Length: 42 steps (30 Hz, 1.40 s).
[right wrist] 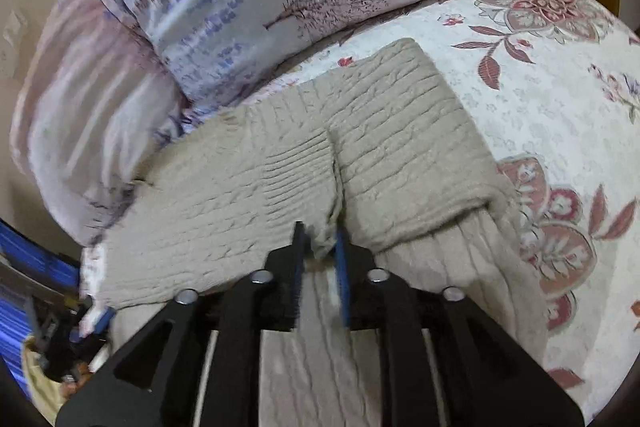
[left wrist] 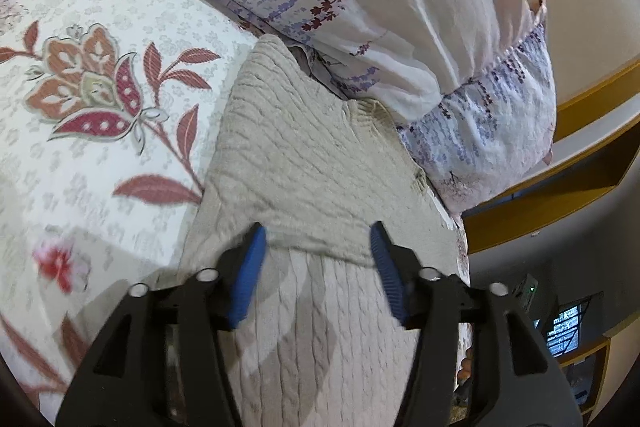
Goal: Fold small clothes
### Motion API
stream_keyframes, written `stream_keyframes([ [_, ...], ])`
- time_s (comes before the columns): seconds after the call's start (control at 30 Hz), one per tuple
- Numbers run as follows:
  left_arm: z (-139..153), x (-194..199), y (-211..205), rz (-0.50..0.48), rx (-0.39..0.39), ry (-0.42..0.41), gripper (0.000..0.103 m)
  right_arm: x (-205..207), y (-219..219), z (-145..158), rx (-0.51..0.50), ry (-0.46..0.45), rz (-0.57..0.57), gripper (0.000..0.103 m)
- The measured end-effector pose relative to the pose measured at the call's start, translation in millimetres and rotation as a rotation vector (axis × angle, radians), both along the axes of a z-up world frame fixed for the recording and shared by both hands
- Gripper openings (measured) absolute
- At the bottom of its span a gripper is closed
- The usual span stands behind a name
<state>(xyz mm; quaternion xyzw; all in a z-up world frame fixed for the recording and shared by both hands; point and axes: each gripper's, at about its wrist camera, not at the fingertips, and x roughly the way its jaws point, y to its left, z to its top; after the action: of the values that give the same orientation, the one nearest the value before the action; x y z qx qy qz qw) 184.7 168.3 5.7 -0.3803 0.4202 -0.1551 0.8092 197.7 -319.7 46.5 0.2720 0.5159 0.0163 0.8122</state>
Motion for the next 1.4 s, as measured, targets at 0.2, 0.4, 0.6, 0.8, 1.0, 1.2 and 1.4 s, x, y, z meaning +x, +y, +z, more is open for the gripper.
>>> stream_keyframes([
  [0.2, 15.0, -41.4, 14.3, 0.000, 0.088, -0.058, 0.063, -38.5, -35.3, 27.0, 0.025, -0.062, 0.003, 0.053],
  [0.4, 10.5, -82.0, 33.1, 0.007, 0.096, -0.045, 0.063, -81.3, -66.1, 25.7, 0.043, -0.035, 0.011, 0.053],
  [0.6, -3.1, -114.7, 28.5, -0.037, 0.025, -0.032, 0.060, -114.2, -80.0, 16.5, 0.088, 0.016, 0.021, 0.053],
  [0.8, -9.8, -138.9, 15.4, -0.069, -0.022, -0.034, 0.050, -135.7, -75.9, 11.8, 0.170, 0.036, 0.057, 0.040],
  [1.0, -17.4, -160.9, 8.6, -0.116, -0.102, -0.030, 0.034, -162.9, -71.0, 10.5, 0.283, 0.039, 0.089, 0.031],
  [1.2, -25.6, -186.2, -3.2, -0.196, -0.147, -0.025, 0.023, -193.2, -62.4, 13.8, 0.366, 0.038, 0.156, 0.027],
  [1.4, -34.3, -203.6, -10.6, -0.262, -0.153, 0.012, 0.020, -205.8, -45.5, 18.5, 0.360, 0.036, 0.260, 0.026],
])
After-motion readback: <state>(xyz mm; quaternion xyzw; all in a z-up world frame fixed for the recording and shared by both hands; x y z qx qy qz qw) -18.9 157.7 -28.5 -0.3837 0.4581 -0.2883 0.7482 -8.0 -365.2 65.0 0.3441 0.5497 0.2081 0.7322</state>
